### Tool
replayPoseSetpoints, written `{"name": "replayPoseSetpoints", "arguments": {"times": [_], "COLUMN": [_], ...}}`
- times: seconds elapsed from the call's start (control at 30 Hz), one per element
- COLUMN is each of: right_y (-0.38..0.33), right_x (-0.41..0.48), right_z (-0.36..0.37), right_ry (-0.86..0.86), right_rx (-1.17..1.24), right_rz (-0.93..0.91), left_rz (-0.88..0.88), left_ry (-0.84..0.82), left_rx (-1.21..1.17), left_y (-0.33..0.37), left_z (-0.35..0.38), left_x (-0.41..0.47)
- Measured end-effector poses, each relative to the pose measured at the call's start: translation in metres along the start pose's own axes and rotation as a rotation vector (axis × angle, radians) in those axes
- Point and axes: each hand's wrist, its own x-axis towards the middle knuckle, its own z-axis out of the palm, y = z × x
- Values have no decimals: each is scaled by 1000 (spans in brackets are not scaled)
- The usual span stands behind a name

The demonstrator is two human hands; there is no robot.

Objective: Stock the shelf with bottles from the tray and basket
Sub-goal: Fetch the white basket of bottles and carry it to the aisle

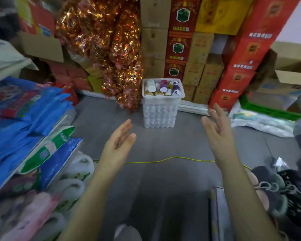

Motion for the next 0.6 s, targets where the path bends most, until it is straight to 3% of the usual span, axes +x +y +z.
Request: {"name": "replayPoseSetpoints", "arguments": {"times": [0.27,0.6], "right_y": [41,55], "right_x": [91,223], "right_z": [40,102], "right_ry": [0,134], "right_rx": [-64,-121], "right_rz": [70,86], "left_rz": [-75,-64], "left_ry": [-58,-190], "left_rx": [-42,-58], "left_y": [-40,-44], "left_z": [13,13], "left_x": [132,316]}}
